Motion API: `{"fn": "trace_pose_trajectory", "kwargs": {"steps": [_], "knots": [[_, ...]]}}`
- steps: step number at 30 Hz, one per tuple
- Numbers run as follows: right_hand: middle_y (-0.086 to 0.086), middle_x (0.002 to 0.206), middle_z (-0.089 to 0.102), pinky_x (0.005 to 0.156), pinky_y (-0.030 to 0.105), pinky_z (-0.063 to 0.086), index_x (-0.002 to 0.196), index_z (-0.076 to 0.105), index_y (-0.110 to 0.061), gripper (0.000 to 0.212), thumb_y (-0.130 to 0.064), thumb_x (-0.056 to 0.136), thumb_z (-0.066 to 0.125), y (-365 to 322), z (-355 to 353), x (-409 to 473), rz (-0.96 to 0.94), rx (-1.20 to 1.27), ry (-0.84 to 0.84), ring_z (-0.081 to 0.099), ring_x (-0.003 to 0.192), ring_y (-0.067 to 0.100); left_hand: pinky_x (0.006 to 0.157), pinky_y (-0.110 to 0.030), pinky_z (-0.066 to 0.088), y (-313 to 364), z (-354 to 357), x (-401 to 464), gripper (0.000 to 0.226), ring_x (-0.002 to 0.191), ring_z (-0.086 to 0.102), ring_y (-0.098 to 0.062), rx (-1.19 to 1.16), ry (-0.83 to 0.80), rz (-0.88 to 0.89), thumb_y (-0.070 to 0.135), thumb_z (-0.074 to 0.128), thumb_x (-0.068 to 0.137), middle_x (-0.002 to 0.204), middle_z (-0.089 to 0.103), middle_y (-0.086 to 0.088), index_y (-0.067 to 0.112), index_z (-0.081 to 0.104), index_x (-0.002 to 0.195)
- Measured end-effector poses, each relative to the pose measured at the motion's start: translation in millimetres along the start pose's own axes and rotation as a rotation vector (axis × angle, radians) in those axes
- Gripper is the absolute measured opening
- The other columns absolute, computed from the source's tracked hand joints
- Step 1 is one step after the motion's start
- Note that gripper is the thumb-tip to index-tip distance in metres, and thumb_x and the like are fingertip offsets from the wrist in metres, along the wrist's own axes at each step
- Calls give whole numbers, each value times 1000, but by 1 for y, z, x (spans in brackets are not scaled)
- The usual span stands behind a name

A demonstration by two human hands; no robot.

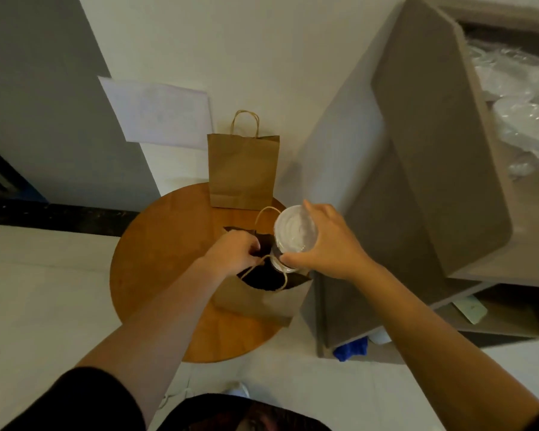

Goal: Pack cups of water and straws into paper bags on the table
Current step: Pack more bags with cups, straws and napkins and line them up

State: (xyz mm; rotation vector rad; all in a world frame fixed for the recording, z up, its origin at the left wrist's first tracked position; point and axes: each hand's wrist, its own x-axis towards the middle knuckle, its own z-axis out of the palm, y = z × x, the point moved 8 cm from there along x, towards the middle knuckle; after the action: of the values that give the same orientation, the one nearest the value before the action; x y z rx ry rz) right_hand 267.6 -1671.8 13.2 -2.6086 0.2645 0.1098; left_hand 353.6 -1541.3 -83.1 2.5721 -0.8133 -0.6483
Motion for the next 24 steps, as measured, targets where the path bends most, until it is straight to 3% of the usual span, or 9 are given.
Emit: {"fn": "trace_pose_trajectory", "kwargs": {"steps": [2,4,6,8,12,21,24], "knots": [[-5,142,26,101,42,43,147,16,-25,109,-61,62,74,-4,0,4,-1,6,-6,30,131,19,95,-35,38,2,12,3,61,118,52,-21,294,-113,59,60,63,77,120,60,2,23,55,126],[-5,143,26,101,42,42,147,16,-25,110,-61,61,74,-11,-1,8,-17,-1,-3,30,131,19,110,-51,18,2,18,3,81,127,42,-24,472,-147,103,76,57,68,129,55,1,24,49,130],[-6,144,25,102,41,41,148,16,-24,111,-61,61,74,-17,-1,11,-27,4,-3,29,131,18,112,-58,0,-1,22,2,101,137,29,-26,509,-164,122,83,53,62,143,43,-2,22,36,141],[-6,144,24,102,39,40,148,15,-25,111,-61,62,74,-22,2,14,-33,27,-8,28,131,17,111,-58,-9,-5,26,2,117,145,8,-29,541,-198,111,86,51,61,157,18,-5,21,14,150],[-8,144,24,99,36,40,147,14,-27,109,-61,63,75,-23,20,18,-17,49,-52,29,130,16,108,-56,-18,-12,29,3,123,144,-14,-31,556,-229,73,84,53,61,159,-7,-6,23,-5,151],[3,141,29,98,41,44,141,19,-24,103,-58,62,75,11,87,19,32,-224,-292,32,129,26,105,-62,-16,-33,26,5,122,139,-23,-40,821,-187,11,83,45,68,157,-9,-19,6,-5,149],[10,137,31,96,41,45,139,20,-21,101,-60,62,74,22,105,21,76,-380,-364,37,124,32,103,-65,-18,-35,26,6,135,138,-25,-41,822,-210,-14,93,41,56,156,-12,-19,7,-9,148]]}}
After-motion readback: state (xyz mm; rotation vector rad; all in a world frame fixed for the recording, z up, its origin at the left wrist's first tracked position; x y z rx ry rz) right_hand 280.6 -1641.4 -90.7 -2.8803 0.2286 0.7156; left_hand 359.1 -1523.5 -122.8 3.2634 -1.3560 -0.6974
